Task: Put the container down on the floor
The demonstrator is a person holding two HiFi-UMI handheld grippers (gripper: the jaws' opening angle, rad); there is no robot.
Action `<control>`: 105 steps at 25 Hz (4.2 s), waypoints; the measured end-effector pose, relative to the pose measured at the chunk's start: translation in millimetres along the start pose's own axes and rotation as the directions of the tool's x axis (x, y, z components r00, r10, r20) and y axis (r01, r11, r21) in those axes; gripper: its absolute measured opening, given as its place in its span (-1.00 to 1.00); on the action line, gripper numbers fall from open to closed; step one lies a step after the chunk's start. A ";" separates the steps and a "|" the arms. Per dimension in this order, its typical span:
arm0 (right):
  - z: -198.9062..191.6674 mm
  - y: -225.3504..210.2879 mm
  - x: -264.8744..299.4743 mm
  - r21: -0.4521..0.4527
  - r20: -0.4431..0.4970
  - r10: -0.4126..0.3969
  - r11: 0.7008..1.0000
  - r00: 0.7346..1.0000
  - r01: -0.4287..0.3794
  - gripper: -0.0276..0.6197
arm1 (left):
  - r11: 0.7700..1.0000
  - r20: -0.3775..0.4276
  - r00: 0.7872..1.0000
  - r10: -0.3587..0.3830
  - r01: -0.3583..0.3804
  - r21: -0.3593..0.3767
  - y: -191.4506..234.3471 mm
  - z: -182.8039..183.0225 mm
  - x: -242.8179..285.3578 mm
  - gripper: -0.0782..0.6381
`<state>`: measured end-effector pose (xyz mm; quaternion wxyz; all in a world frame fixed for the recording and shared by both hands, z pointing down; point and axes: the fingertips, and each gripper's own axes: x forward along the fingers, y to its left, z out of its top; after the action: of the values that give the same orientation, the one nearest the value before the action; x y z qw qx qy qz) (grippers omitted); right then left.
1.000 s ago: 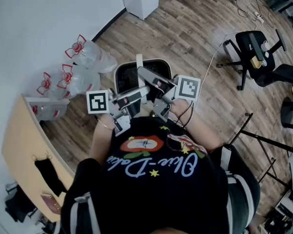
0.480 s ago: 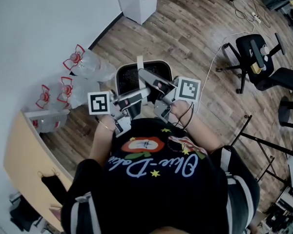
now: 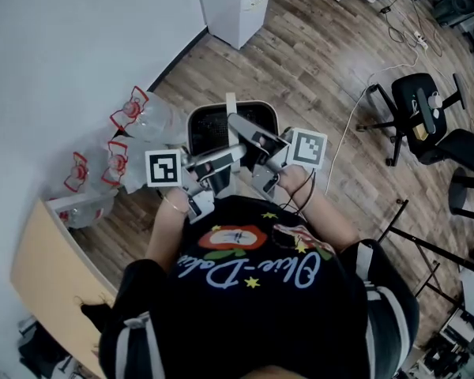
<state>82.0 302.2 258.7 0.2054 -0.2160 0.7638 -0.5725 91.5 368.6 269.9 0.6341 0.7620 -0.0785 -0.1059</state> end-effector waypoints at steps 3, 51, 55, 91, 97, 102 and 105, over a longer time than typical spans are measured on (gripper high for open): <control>5.9 -6.3 28.3 0.004 -0.005 -0.012 1.000 1.000 0.012 -0.72 | 1.000 0.005 1.000 -0.001 0.001 -0.008 5.2 25.9 -12.9 -0.63; 217.1 -114.3 258.7 0.050 -0.273 0.006 0.999 0.962 0.008 -0.73 | 0.993 0.216 0.972 0.093 -0.075 -0.091 98.9 339.4 22.6 -0.63; 247.1 -126.6 274.3 0.053 -0.328 0.014 0.999 0.945 0.004 -0.73 | 0.991 0.263 0.957 0.120 -0.099 -0.093 107.7 371.4 40.0 -0.63; 290.1 -281.5 349.3 0.027 -0.513 -0.082 0.993 0.854 0.112 -0.73 | 0.972 0.343 0.915 0.212 -0.159 -0.175 257.5 465.9 50.5 -0.64; 280.3 -331.5 362.0 0.027 -0.530 -0.096 0.991 0.843 0.130 -0.73 | 0.966 0.324 0.917 0.234 -0.180 -0.188 308.9 471.4 40.9 -0.64; 276.3 -377.8 360.4 0.008 -0.547 -0.113 0.990 0.829 0.140 -0.73 | 0.959 0.292 0.920 0.263 -0.215 -0.187 355.0 469.5 42.2 -0.64; 269.6 -403.9 360.7 0.009 -0.554 -0.122 0.988 0.823 0.153 -0.73 | 0.955 0.277 0.922 0.271 -0.223 -0.193 380.8 465.8 39.0 -0.64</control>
<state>-25.1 -214.9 553.7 -0.0596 -0.0908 0.7575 -0.6438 13.2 -153.5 560.9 0.6814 0.6683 -0.2609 -0.1451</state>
